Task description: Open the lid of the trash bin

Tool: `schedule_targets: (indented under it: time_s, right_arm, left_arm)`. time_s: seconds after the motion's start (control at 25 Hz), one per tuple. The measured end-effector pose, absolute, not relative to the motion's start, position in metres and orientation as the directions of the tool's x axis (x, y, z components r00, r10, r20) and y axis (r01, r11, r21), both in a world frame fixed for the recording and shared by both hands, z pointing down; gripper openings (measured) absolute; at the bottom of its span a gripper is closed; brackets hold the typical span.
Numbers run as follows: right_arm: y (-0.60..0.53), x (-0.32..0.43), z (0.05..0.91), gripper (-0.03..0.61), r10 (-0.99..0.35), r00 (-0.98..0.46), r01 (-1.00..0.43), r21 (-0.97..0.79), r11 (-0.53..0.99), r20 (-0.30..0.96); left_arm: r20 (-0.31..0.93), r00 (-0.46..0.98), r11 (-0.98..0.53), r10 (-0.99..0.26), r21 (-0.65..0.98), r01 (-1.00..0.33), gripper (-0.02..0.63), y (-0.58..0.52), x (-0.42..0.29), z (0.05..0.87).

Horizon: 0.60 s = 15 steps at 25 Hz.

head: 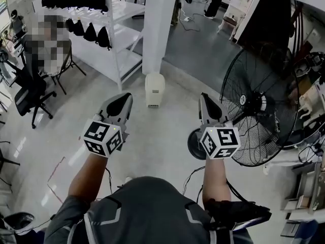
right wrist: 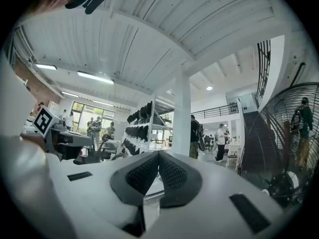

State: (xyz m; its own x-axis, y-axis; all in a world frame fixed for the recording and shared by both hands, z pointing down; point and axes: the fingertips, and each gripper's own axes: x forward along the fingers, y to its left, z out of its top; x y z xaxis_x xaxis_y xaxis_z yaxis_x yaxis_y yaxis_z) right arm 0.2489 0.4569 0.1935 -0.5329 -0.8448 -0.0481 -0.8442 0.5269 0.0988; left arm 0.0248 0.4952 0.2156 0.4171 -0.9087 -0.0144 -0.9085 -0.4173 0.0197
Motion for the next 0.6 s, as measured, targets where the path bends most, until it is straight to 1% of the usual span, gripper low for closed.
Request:
schedule_targets:
  time_s: [0.24,0.44,0.6]
  right_arm:
    - [0.459,0.241,0.184,0.026,-0.847,-0.525,-0.851,0.062,0.521,-0.084]
    - [0.458,0.221,0.184,0.026,-0.841,-0.535,-0.844,0.066,0.531,-0.074]
    - [0.458,0.194,0.189,0.026,-0.837,-0.543,-0.84,0.063,0.539,-0.066]
  left_arm:
    - [-0.02,0.412,-0.412,-0.911,0.031,-0.911,0.008,0.497,0.012,0.215]
    - [-0.019,0.419,-0.419,-0.908,0.043,-0.907,0.008,0.5,-0.006,0.216]
    - [-0.023,0.41,-0.411,-0.912,0.05,-0.91,0.008,0.501,-0.032,0.22]
